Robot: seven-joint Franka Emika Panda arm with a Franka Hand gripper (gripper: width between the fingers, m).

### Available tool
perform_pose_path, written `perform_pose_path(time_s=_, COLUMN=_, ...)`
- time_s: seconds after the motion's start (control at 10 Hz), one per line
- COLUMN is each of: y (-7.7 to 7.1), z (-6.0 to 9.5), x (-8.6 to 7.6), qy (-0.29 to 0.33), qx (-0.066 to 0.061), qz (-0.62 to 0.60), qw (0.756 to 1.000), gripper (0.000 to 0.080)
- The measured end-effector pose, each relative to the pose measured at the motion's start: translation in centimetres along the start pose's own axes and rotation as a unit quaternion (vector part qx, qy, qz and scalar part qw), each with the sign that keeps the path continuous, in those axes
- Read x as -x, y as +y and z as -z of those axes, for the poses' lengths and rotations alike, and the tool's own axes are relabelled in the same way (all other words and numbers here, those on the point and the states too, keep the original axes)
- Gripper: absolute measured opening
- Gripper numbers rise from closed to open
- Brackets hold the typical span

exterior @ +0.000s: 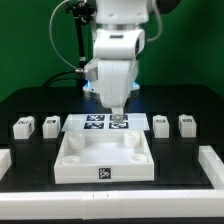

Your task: Assemble one leg

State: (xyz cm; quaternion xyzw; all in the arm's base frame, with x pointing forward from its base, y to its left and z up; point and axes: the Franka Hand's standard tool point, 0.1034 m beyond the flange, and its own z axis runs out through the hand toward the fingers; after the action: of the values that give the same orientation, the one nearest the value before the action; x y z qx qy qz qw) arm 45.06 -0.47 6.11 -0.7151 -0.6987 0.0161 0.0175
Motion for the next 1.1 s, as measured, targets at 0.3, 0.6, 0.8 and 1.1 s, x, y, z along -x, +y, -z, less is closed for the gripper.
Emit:
perform_pose_path(time_s=0.3, y=-1.9, z=-5.1, x=3.1, qy=0.017, qx=-0.011, qz=0.075, qw=0.997, gripper=0.0650)
perform_pose_path(time_s=0.6, y=-2.1, z=-5.5, x=3.5, qy=0.019, qx=-0.015, qz=0.068, qw=0.997, gripper=0.0482)
perform_pose_path(time_s=0.8, y=-2.1, z=-5.5, x=3.5, qy=0.019, qx=-0.015, qz=0.067, qw=0.997, gripper=0.0288)
perform_pose_path(time_s=1.1, y=-1.9, z=-5.4, x=3.6, qy=0.018, qx=-0.011, qz=0.066, qw=0.998, gripper=0.0061)
